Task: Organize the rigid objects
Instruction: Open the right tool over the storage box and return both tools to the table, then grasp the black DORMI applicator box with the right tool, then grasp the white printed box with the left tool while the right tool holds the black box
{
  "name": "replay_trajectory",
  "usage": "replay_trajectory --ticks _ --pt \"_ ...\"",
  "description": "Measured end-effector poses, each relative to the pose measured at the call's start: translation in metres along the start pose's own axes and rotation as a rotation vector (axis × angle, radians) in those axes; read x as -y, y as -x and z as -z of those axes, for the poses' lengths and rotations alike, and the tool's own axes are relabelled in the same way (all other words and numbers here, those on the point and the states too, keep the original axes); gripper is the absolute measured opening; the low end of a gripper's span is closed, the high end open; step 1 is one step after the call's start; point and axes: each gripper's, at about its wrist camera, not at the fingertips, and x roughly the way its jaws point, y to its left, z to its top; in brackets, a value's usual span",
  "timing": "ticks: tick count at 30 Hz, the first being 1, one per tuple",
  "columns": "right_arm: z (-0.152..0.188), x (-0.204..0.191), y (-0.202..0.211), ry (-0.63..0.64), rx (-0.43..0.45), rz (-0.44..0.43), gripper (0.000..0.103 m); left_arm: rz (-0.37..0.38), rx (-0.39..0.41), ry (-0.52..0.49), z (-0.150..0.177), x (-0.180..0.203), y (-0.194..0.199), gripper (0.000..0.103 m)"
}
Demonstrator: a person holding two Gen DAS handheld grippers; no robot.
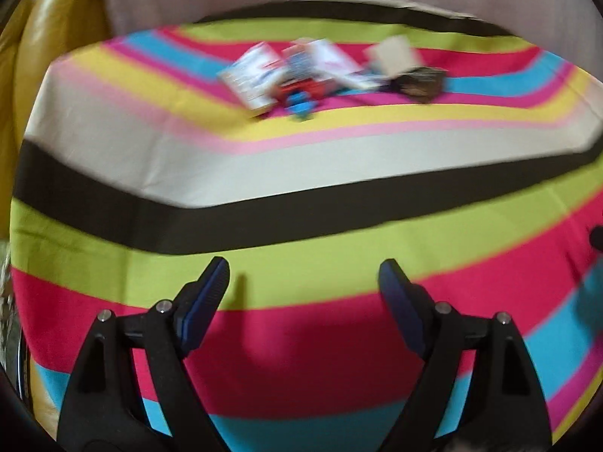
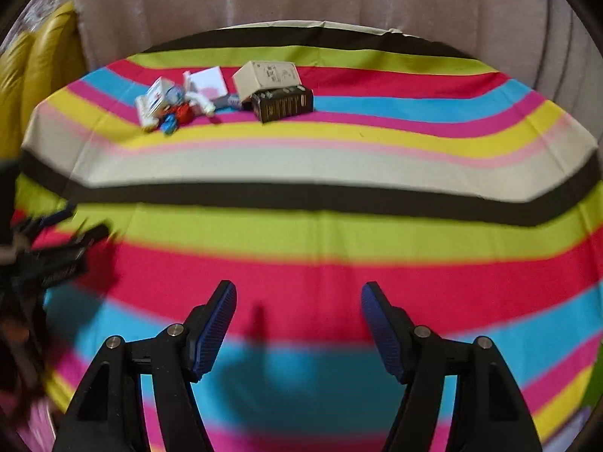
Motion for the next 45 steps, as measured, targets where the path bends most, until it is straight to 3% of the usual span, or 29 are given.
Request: replay_trajectory --ticks 4,7,11,16,18,22,23,24,25,29,36,40,45 --pt "-0.045 -0.016 -0.047 -0.035 0.008 0.012 0.07 0.034 -0.065 0.159 0.001 -0.032 -0.016 0.094" --pt "-0.081 -0.032 -0.081 -0.059 0.019 0.019 0.07 0.028 -0.077 0.163 0.001 -0.032 -0.018 0.102" --pt "-0.13 -0.054 -0.124 -0.101 0.029 0.07 0.07 0.029 -0.079 0.159 0.003 -0.03 -0.017 0.103" --pt "-0.181 -0.082 -0.168 -0.113 0.049 0.246 0.07 0.033 -0.079 0.161 0.005 -0.031 -0.014 0.103" --pt "-0.197 -0.087 -0.188 -0.122 0.016 0.309 0.07 0.033 -0.079 0.161 0.006 -0.032 -0.012 0.103" --pt "-0.202 -0.078 -0.194 -0.112 0.024 0.4 0.069 0.033 -0.079 0.161 0.006 -0.032 -0.012 0.103" --pt "-0.2 -0.07 -0.192 -0.131 0.028 0.381 0.064 0.033 -0.079 0.161 0.005 -0.032 -0.013 0.103" --pt "-0.196 -0.056 -0.187 -0.168 0.038 0.342 0.045 0.034 -0.079 0.161 0.005 -0.032 -0.013 0.103" --pt "-0.192 -0.041 -0.184 -0.198 0.037 0.326 0.042 0.033 -0.079 0.161 0.005 -0.032 -0.013 0.103" --pt "-0.166 0.021 -0.154 -0.298 0.058 0.238 0.042 0.034 -0.079 0.16 0.005 -0.032 -0.013 0.103" --pt "-0.144 0.056 -0.139 -0.172 0.059 0.045 0.043 0.034 -0.079 0.159 0.004 -0.032 -0.014 0.103" --pt "-0.147 0.061 -0.148 -0.162 0.038 0.059 0.044 0.032 -0.08 0.157 0.004 -0.032 -0.014 0.103" --pt "-0.155 0.052 -0.157 -0.113 0.02 0.087 0.054 0.061 -0.127 0.137 -0.009 -0.023 -0.02 0.103"
